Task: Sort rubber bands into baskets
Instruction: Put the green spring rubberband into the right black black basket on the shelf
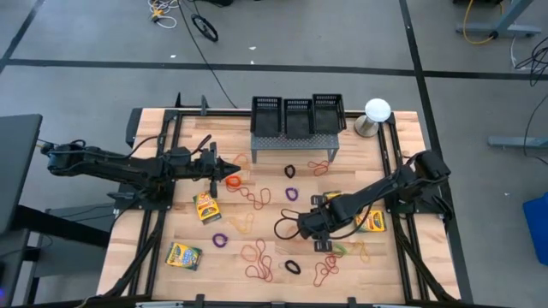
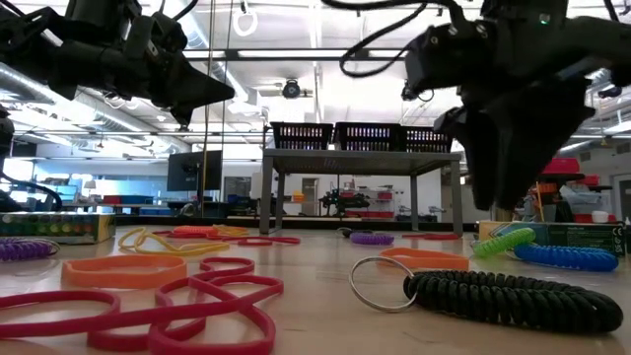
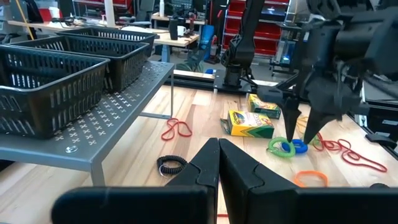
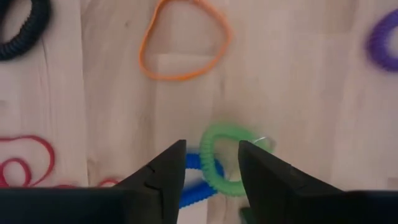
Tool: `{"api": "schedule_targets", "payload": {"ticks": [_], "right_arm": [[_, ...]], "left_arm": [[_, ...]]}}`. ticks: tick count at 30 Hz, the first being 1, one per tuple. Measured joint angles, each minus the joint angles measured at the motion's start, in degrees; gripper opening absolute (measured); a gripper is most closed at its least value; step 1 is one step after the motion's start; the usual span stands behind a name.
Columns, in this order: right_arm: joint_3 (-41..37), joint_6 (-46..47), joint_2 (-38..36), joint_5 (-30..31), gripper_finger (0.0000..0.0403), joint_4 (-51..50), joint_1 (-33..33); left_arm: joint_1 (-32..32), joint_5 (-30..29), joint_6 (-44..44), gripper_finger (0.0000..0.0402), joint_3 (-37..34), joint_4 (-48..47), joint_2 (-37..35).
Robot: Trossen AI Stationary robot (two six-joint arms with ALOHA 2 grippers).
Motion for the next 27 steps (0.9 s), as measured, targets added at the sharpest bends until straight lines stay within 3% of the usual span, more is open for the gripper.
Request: {"api": "schedule_targets", "payload": {"ticks": [8,18,27], "right_arm": [[0.02,-0.17,4.46,-1.26,0.0119,-0.76,0.06],[0.02,-1.36,4.52,-0.22,0.0026,-0.68,-0.38],[5.86,-2.02,2.23,1.52,0.0021,-1.86,-0.17]], "left_arm": [[0.00,0.00,0.00,0.0012,0.02,0.00,0.00],[0.00,0.00,-0.02,0.0012,0.02,0.00,0.00],[0.02,0.00,-0.01,0.0012,0.04,0.05,0.02]]}}
